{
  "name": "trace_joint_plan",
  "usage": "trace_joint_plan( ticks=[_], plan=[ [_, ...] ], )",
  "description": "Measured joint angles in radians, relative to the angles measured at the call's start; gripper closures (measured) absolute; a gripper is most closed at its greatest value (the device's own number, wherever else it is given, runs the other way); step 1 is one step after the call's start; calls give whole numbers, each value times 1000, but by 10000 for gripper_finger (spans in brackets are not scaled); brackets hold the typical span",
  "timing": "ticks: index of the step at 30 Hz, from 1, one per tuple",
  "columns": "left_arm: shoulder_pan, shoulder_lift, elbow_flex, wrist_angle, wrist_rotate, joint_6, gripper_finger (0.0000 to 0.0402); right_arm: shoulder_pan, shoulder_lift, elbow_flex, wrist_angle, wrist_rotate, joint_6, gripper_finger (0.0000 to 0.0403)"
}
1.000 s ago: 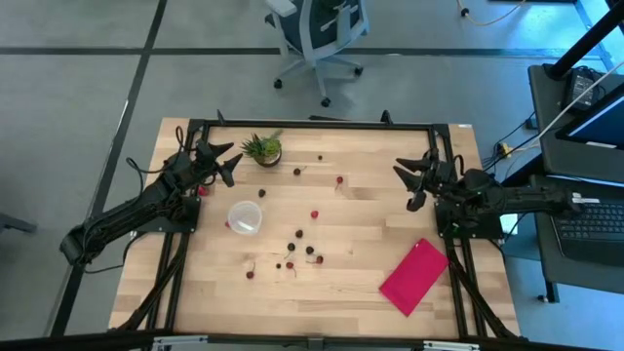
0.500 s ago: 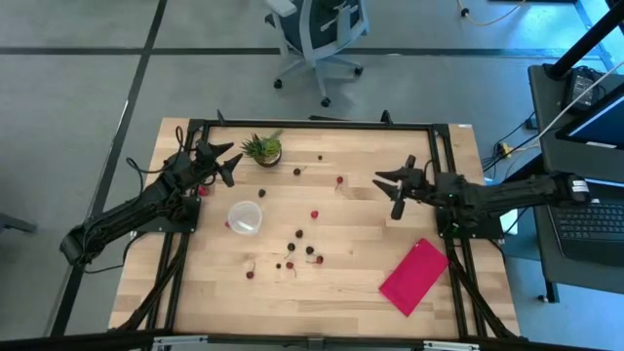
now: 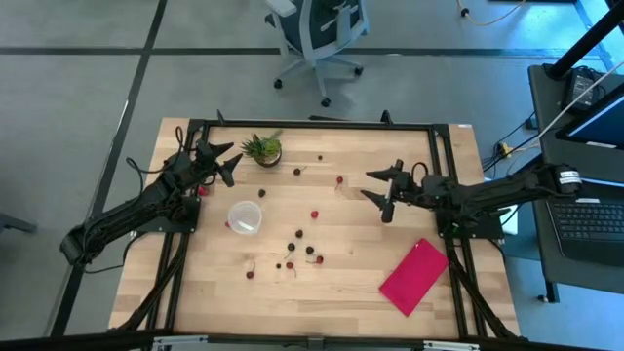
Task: Pick and placing Produce into tupperware
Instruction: Put the red strawberry into the transparent container
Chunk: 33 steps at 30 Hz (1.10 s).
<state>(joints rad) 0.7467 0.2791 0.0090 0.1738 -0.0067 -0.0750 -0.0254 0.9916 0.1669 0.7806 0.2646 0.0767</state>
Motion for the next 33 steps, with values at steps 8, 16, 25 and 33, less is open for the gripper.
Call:
trace_joint_plan(
  ticks=[8,16,25,33],
  plan=[
    [-1,0,0,6,72,-122,162,0,117,0,95,3,-56,89],
    [-95,14,37,198,446,-123,162,-41,221,0,190,8,-55,89],
    [-302,207,364,-418,-47,55,162,-78,285,0,249,9,20,89],
    [-341,442,668,-1062,-314,-316,162,-100,286,0,249,9,28,89]
  ],
)
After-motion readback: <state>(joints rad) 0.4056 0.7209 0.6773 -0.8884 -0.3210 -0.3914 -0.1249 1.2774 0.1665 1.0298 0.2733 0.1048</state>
